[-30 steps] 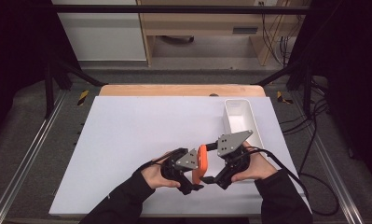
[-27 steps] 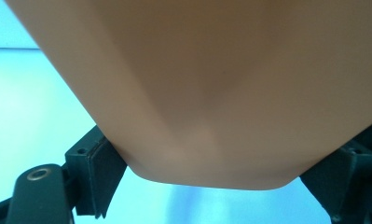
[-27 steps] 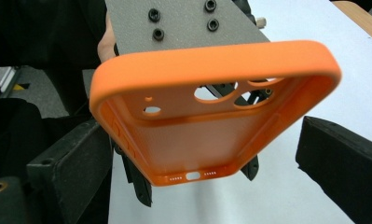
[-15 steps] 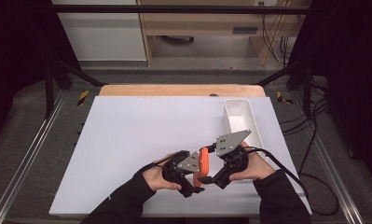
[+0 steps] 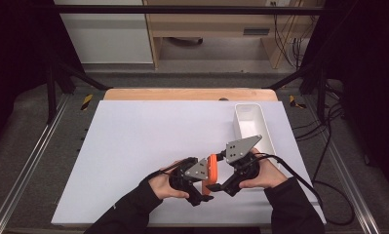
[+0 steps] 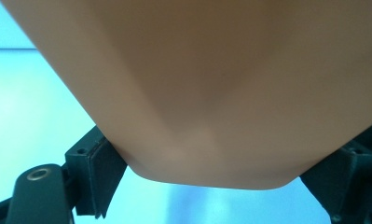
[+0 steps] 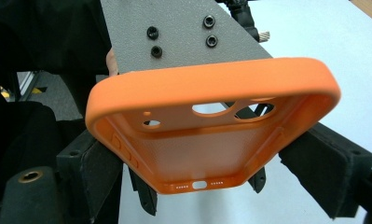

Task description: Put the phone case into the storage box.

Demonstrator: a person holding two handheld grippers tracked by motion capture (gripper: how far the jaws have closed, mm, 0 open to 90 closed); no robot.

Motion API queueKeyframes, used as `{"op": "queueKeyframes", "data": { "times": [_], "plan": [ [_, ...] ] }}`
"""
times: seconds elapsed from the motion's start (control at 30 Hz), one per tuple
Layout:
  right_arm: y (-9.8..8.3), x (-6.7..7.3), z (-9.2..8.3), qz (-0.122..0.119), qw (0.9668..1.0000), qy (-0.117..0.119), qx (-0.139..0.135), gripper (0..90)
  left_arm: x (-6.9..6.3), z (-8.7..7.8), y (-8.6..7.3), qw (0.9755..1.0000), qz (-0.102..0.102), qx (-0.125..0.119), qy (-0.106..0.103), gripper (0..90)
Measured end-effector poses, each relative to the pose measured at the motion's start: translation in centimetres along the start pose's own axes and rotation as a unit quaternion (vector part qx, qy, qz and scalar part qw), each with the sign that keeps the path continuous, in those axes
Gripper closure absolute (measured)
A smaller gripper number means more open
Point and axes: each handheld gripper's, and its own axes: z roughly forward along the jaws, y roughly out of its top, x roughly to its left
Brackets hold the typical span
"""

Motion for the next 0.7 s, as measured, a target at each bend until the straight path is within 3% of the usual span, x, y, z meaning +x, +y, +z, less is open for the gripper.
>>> {"op": "queueKeyframes", "data": {
  "times": [0.57, 0.7],
  "plan": [
    [0.07, -0.07, -0.03, 0.001, 1.0000, 0.001, 0.004, 16.6, 0.03, -0.02, 0.01, 1.0000, -0.006, -0.001, -0.002, 14.7],
    [0.05, -0.08, -0.12, -0.001, 1.0000, -0.003, 0.008, 16.6, 0.06, -0.28, -0.02, 0.9999, -0.009, -0.009, -0.001, 8.9]
  ]
}}
